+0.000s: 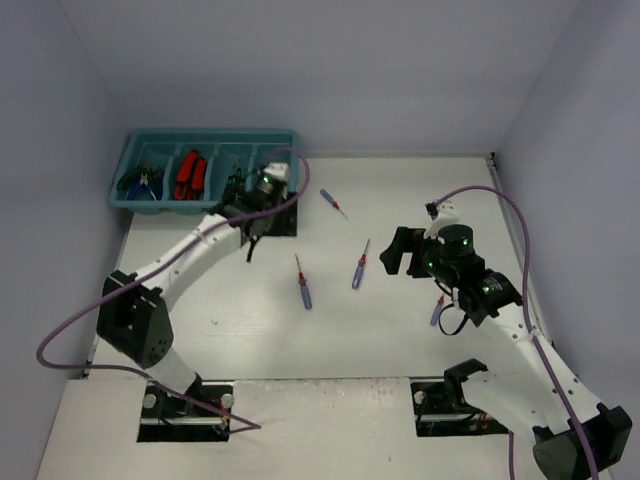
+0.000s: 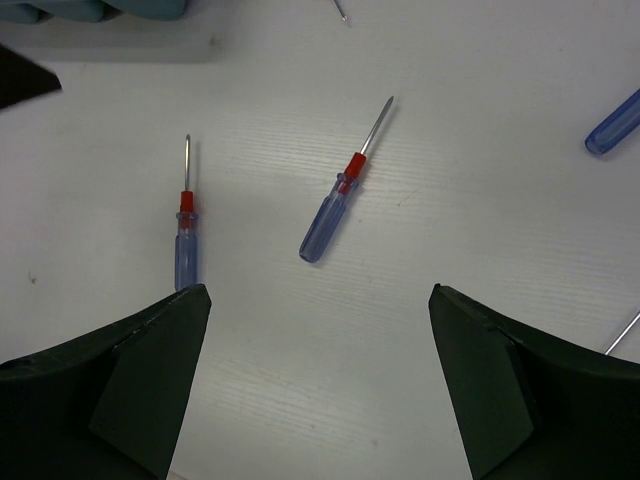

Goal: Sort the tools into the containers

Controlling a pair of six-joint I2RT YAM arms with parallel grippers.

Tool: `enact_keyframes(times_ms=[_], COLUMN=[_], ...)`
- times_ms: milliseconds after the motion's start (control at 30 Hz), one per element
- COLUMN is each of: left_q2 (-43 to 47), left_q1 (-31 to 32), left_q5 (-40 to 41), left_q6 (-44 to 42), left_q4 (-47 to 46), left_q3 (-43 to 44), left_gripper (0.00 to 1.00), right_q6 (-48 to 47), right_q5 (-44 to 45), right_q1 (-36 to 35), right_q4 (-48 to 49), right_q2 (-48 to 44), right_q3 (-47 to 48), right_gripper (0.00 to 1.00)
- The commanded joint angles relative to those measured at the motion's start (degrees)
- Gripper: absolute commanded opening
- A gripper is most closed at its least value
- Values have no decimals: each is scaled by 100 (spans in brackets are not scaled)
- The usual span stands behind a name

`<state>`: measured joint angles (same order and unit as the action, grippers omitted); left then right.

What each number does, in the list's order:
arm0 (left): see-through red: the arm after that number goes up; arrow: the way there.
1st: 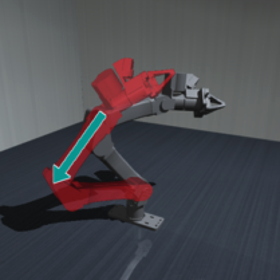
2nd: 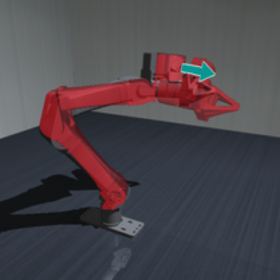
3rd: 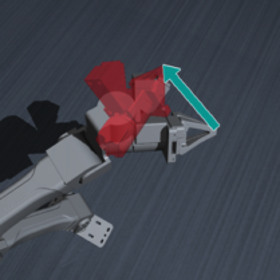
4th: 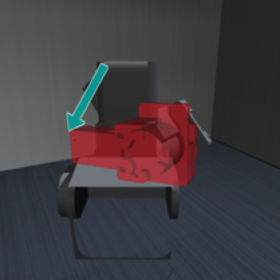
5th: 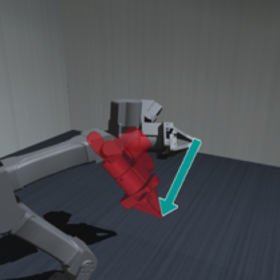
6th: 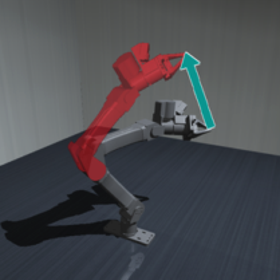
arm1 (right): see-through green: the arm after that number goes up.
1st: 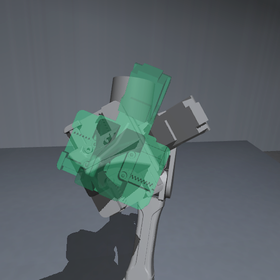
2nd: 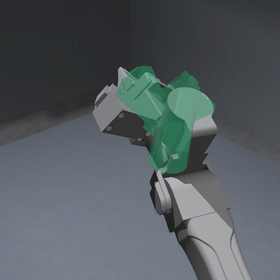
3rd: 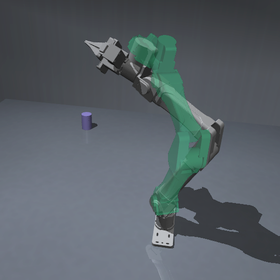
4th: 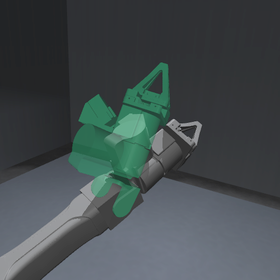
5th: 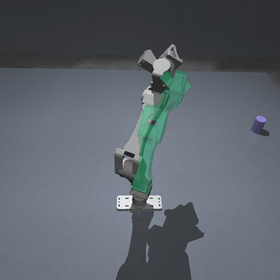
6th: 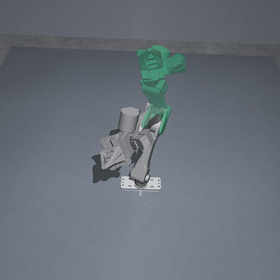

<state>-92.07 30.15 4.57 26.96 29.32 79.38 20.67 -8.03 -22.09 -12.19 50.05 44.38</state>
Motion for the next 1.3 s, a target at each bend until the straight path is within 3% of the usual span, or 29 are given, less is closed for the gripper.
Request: enact_keyframes(times_ms=[0,133,433,633,700,767,967,1100,1267], left_q2=[417,296,-411,-566,-466,-346,302,146,-1112], left_q1=[746,1523,1705,1705,1705,1705,1514,609,-471], left_q5=[423,678,632,668,684,718,1116,737,218], left_q6=[1516,2255,2898,2920,2879,2760,1645,515,-705], left_q4=[-461,-793,-1214,-1200,-1157,-1083,-517,-508,-331], left_q3=[-1064,-1535,-1799,-1891,-1891,-1819,-954,33,1925], left_gripper=[56,56,47,23,9,0,0,0,0], right_q6=[-146,-168,-138,-98,-98,-91,-98,-104,-113], right_q5=[212,248,144,188,205,246,344,390,401], right_q1=[38,47,47,47,47,54,47,47,47], right_q4=[302,304,304,304,304,304,304,310,304], right_q2=[123,199,122,-4,-11,3,29,29,182], right_q3=[216,193,101,18,9,26,99,123,151], right_gripper=[89,89,89,89,89,89,89,89,89])
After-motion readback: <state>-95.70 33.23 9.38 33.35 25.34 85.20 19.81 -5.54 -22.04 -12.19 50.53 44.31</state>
